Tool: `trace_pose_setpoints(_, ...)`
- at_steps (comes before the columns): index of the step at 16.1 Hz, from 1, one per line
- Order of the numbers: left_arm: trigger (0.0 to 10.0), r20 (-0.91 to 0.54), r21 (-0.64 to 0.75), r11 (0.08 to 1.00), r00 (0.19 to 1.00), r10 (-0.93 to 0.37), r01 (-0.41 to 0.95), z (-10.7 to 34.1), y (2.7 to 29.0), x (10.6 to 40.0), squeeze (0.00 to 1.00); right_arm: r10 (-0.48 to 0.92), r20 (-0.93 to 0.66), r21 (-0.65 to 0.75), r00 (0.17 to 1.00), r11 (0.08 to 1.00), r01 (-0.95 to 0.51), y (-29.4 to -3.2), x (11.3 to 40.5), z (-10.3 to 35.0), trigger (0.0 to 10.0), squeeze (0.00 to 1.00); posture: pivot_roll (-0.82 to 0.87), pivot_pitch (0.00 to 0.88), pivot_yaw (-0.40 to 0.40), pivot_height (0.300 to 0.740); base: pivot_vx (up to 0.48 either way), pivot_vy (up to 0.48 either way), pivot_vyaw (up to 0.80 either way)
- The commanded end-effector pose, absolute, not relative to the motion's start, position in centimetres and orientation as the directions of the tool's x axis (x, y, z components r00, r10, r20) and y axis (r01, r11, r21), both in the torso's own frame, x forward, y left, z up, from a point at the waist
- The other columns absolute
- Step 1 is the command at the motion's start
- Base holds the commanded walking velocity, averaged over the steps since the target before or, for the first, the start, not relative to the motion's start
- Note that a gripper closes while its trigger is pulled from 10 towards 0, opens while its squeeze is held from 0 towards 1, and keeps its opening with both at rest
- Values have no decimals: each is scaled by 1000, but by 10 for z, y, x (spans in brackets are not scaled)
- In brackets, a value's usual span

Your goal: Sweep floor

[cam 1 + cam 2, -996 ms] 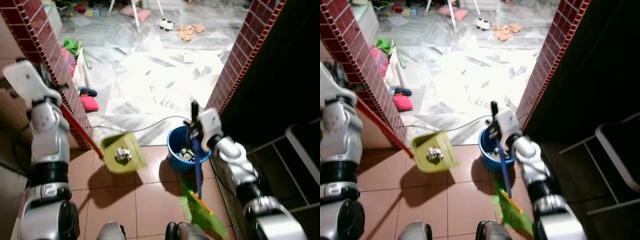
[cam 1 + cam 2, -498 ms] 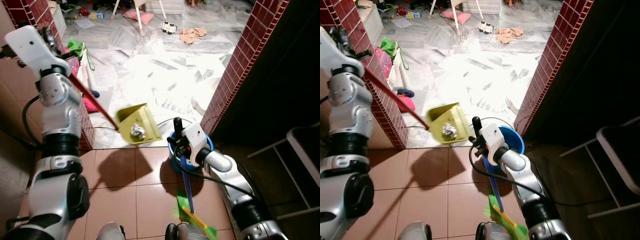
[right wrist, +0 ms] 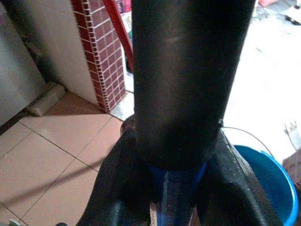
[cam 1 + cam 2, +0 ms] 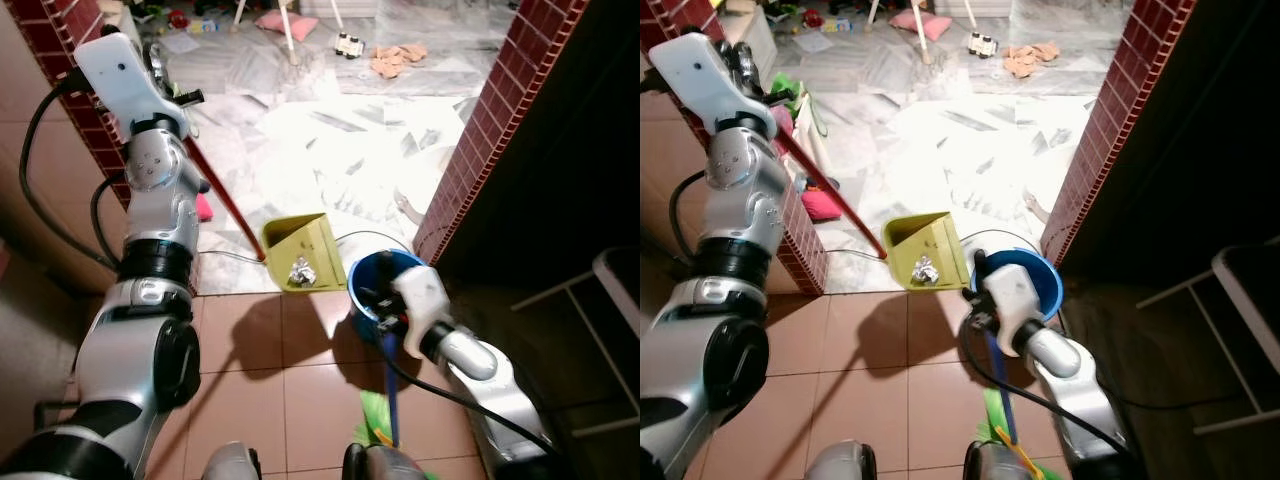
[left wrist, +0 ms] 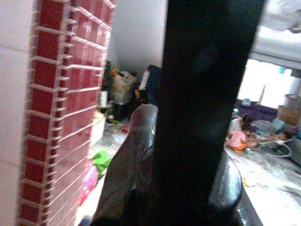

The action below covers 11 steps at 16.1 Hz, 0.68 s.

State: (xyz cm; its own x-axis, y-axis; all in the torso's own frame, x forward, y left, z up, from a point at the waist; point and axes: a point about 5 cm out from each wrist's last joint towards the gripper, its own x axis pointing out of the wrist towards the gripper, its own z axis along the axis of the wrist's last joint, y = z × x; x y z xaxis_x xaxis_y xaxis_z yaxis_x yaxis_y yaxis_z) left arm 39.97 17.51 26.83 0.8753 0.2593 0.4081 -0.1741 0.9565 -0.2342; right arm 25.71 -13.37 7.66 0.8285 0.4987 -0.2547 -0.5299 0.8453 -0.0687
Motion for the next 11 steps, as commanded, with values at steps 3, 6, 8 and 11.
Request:
trace_pose_setpoints(3,10000,565,-251,961,788,245,-119,314,168,397,0,489,-327,-11,808,853,-521,-135,245,62,10000,0,-145,86,53,740,0,0,0)
trace_pose_setpoints(6,10000,577,-242,959,773,264,-146,319,177,396,0,494,-337,-19,801,847,-531,-135,248,60,10000,0,-140,84,40,740,0,0,0)
trace_pose_setpoints(8,10000,584,-245,955,761,283,-166,321,183,395,0,497,-347,-23,795,843,-537,-136,250,60,10000,0,-134,81,27,740,0,0,0)
trace_pose_setpoints(11,10000,595,-244,950,743,306,-195,323,191,392,0,499,-355,-29,790,839,-543,-138,254,59,10000,0,-129,75,9,740,0,0,0)
